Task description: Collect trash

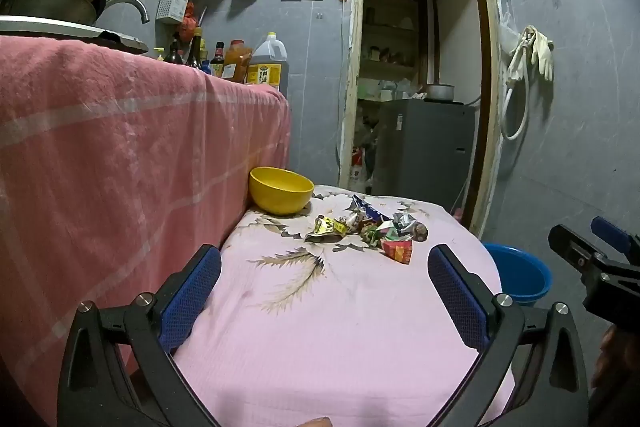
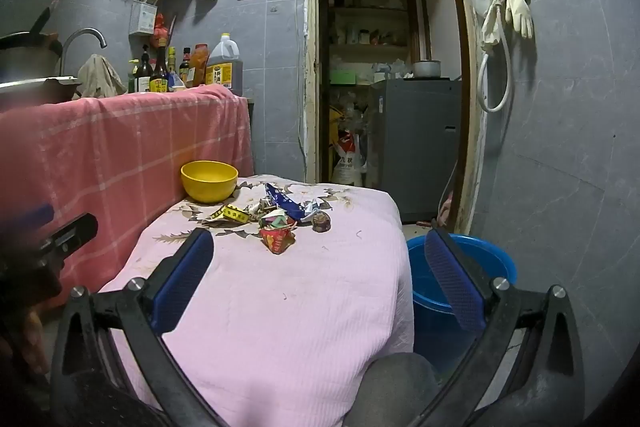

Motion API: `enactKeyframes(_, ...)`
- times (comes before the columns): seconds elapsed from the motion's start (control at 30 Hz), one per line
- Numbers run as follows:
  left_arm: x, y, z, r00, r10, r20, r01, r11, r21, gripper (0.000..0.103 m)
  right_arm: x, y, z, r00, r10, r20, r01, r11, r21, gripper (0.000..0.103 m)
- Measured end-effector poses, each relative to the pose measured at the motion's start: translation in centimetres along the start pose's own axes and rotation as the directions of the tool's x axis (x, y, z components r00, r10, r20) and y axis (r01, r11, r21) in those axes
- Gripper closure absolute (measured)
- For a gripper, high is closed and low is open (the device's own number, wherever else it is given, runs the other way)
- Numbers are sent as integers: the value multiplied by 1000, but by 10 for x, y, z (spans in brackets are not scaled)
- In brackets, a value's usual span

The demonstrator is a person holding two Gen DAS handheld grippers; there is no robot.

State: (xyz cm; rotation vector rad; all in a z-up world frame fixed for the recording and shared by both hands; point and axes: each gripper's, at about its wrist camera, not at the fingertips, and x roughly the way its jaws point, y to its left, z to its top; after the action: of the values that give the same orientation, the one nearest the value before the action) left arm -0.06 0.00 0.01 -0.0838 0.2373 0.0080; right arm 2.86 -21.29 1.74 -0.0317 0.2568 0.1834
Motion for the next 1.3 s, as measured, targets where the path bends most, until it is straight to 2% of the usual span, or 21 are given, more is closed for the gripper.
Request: enactKeyframes(1.3,9,5,-4,1000,6,-17,-6,1000,5,1,2,1,0,1000,3,-7,-3,1000,13,0)
